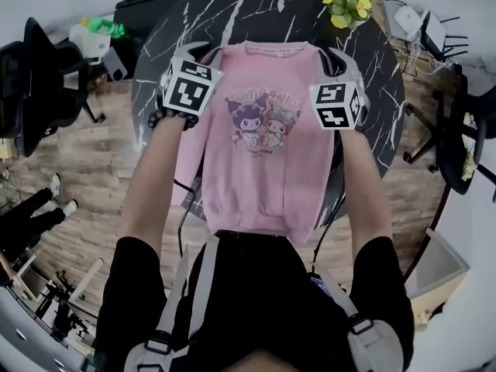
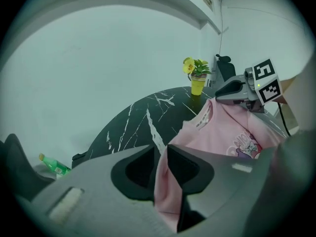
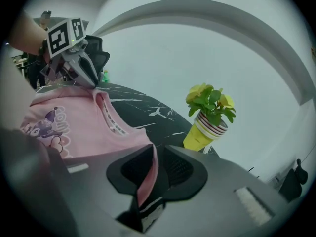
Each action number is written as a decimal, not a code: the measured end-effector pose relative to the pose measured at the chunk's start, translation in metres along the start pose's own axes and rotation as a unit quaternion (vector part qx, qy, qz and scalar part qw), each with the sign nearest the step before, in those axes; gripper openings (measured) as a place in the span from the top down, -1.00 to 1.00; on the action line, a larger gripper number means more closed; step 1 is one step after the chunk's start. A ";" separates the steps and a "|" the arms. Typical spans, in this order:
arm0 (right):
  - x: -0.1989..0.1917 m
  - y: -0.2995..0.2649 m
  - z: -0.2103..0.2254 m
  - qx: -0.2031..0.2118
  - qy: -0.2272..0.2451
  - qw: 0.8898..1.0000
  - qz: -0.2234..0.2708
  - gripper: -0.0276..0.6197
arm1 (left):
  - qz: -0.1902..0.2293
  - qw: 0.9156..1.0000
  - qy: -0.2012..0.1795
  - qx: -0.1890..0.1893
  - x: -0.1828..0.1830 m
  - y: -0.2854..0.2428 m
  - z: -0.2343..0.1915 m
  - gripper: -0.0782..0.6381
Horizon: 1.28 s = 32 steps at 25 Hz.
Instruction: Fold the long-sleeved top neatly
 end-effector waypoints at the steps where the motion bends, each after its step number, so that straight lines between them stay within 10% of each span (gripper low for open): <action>1: -0.001 0.000 -0.001 0.003 -0.002 1.000 -0.001 0.67 | 0.004 1.000 0.006 -0.002 -0.001 0.001 -0.002 0.50; 14: -0.007 0.077 -0.049 0.008 -0.024 1.000 0.007 0.46 | 0.022 0.999 0.023 -0.017 -0.062 0.065 0.019 0.41; 32: -0.158 0.252 -0.154 -0.043 -0.200 0.976 -0.082 0.46 | 0.020 0.987 -0.039 -0.154 -0.168 0.165 0.157 0.45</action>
Point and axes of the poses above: the fingertips, and each gripper's own axes: y backward along the fingers, z to its right, x out of its top, the point moved 5 cm from there along y, backward along the fingers, and after that the axes turned 7 degrees about -z, right-handed, at the moved point
